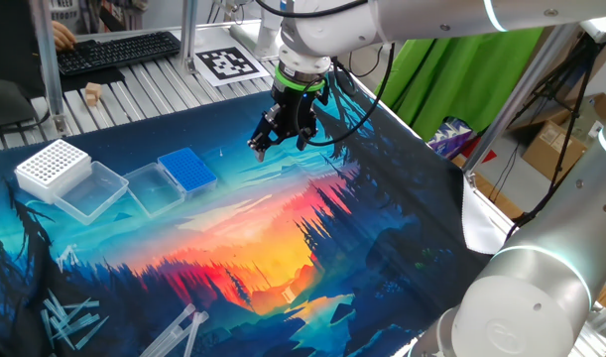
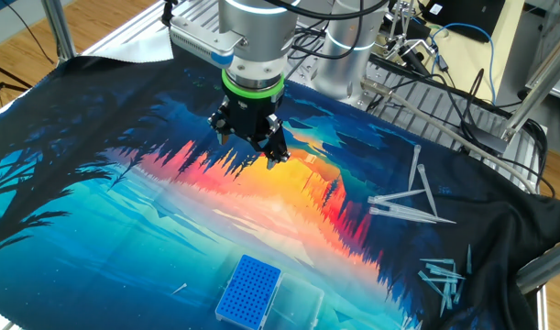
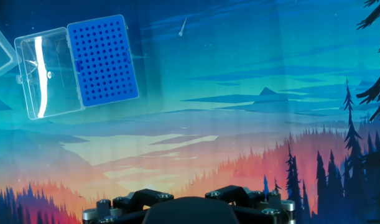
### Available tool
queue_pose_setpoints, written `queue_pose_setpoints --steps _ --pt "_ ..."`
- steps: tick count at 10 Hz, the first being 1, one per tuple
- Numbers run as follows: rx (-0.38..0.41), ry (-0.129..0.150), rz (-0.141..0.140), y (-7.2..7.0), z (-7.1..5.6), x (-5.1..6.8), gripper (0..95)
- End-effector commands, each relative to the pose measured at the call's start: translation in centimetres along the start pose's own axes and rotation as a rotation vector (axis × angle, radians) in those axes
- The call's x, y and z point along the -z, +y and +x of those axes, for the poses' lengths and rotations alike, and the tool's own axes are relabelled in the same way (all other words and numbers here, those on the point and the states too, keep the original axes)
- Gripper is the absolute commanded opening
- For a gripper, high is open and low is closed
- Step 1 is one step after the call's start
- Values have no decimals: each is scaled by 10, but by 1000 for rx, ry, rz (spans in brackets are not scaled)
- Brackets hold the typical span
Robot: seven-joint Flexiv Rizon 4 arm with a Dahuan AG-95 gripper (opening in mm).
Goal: Insert a small pipette tip into the holder for small pipette tips
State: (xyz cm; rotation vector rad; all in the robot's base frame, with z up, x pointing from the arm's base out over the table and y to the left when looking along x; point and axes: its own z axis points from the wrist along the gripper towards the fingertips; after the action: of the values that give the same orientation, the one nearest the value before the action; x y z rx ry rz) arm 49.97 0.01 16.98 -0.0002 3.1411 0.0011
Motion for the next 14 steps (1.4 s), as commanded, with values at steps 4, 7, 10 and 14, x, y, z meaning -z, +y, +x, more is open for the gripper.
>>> queue_pose_setpoints --steps 4,7,10,14 --pt "-603 5 -78 0 3 -2 0" --pt "-602 4 -78 -1 6 -3 0" --pt "-617 3 -80 -1 8 -4 0" --pt "-635 1 -79 -1 7 -4 0"
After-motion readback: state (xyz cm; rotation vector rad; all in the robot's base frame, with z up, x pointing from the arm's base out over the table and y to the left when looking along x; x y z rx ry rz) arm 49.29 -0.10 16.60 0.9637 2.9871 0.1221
